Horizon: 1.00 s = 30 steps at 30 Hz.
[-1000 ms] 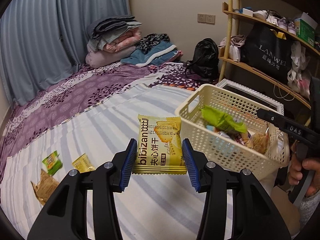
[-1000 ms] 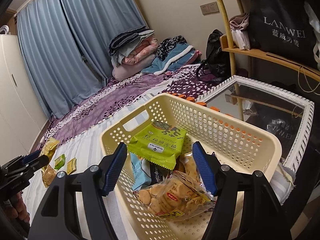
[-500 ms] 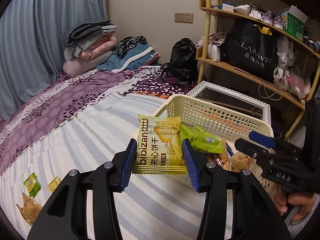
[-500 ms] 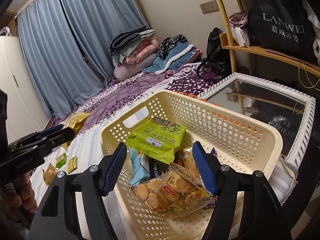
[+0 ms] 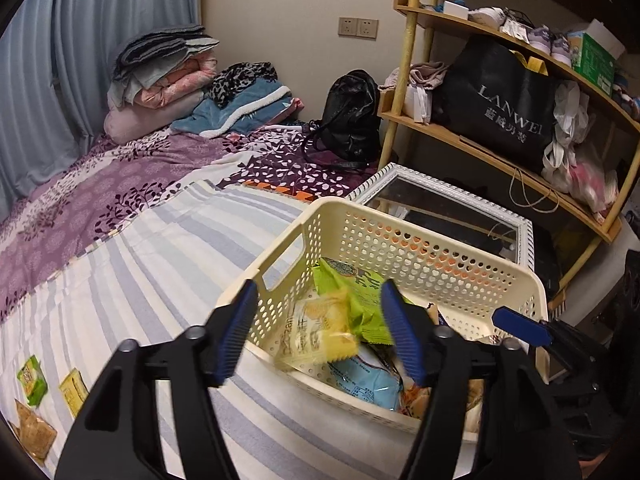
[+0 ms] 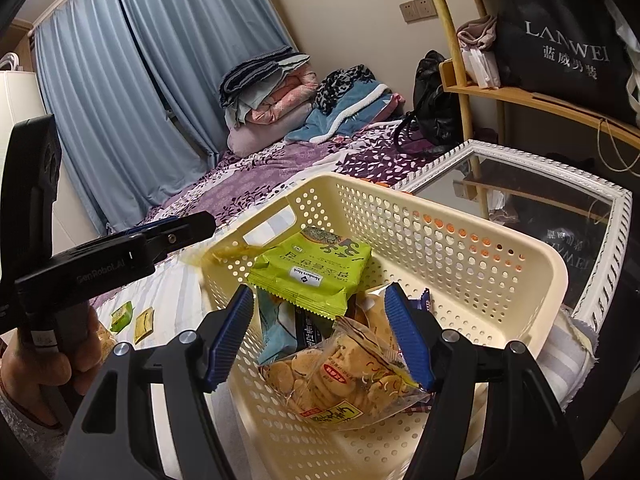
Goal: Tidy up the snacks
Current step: 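Lower both packs into the cream basket and open both tools, then move both tools back over the remaining snack packets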
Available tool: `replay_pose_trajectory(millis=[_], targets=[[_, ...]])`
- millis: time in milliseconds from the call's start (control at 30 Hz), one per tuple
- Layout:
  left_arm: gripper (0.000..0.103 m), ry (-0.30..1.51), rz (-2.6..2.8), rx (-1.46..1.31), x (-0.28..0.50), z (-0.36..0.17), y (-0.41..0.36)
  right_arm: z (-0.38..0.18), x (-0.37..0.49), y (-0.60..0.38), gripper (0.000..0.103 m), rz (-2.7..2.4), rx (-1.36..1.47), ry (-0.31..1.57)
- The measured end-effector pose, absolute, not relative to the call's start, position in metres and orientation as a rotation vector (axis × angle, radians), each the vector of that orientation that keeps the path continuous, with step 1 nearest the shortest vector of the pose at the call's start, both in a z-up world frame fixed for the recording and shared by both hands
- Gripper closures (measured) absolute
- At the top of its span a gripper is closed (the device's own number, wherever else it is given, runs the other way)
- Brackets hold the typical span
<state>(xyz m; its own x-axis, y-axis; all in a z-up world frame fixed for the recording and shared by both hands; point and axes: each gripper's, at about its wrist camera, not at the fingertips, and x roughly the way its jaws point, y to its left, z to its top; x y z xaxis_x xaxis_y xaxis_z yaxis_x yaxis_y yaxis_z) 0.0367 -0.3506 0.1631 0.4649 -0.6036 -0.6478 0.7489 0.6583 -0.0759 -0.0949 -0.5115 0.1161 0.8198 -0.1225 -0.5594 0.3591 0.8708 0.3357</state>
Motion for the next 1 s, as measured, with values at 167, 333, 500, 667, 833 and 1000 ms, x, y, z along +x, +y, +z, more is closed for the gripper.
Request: replay_pose_trajectory(millis=[167,333,500,667,833,1000], targets=[[0.034,0.709,-0.815,0.235,0.040,0.157,-0.342,0.116,-0.092,-0.508,0.035,-0.275,0.440,0.558],[0.034,0.717,-0.791,0.221,0.047,0.156,-0.330,0.117,-0.091,-0.503,0.035,-0.269,0.428,0.559],[0.019,0.702,-0.771,0.223,0.047,0.158,-0.322,0.121,-0.089,-0.494,0.032,-0.259,0.418,0.554],[0.018,0.699,-0.755,0.211,0.048,0.162,-0.309,0.126,-0.086,-0.484,0.031,-0.256,0.391,0.551],[0.015,0.702,-0.726,0.194,0.053,0.161,-0.289,0.134,-0.083,-0.469,0.027,-0.237,0.347,0.536],[0.008,0.711,-0.674,0.174,0.059,0.159,-0.266,0.141,-0.075,-0.447,0.027,-0.200,0.298,0.531]])
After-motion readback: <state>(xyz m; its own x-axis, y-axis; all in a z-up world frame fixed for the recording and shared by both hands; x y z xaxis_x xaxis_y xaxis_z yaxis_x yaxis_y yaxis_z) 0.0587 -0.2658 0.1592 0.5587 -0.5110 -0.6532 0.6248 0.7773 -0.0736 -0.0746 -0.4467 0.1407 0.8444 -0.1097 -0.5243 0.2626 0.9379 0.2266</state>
